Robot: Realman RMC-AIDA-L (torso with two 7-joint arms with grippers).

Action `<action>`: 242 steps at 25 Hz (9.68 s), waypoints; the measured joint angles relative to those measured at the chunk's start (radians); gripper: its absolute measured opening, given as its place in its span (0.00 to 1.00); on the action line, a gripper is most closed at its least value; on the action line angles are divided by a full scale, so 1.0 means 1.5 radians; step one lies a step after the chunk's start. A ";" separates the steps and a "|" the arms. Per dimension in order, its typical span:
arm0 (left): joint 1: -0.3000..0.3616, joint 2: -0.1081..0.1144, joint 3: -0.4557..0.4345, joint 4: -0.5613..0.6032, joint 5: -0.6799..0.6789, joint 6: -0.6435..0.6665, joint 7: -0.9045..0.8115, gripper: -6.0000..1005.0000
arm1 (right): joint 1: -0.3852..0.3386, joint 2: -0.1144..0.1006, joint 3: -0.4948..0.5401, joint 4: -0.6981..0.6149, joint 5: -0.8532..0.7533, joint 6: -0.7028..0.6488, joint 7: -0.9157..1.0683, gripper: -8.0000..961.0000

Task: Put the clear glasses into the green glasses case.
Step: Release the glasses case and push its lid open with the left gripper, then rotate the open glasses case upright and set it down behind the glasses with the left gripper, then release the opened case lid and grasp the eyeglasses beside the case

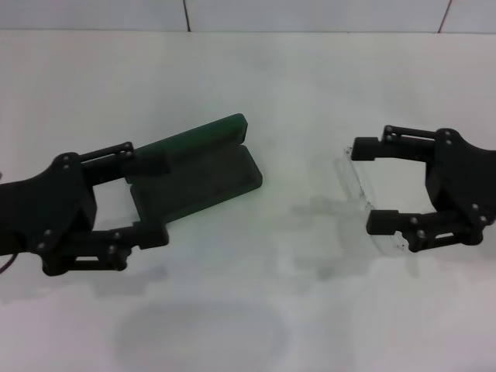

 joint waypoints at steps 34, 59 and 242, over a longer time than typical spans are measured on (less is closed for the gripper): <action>-0.029 -0.022 -0.025 0.281 0.148 -0.166 -0.230 0.74 | -0.075 -0.062 0.024 -0.019 -0.007 0.062 0.070 0.76; -0.241 -0.097 0.091 0.252 0.722 -0.463 -0.426 0.71 | -0.149 -0.086 0.117 -0.090 -0.010 0.061 0.117 0.75; -0.009 -0.098 0.018 0.437 0.059 -0.310 -0.142 0.47 | 0.385 0.005 -0.168 -0.015 -0.734 0.293 0.987 0.44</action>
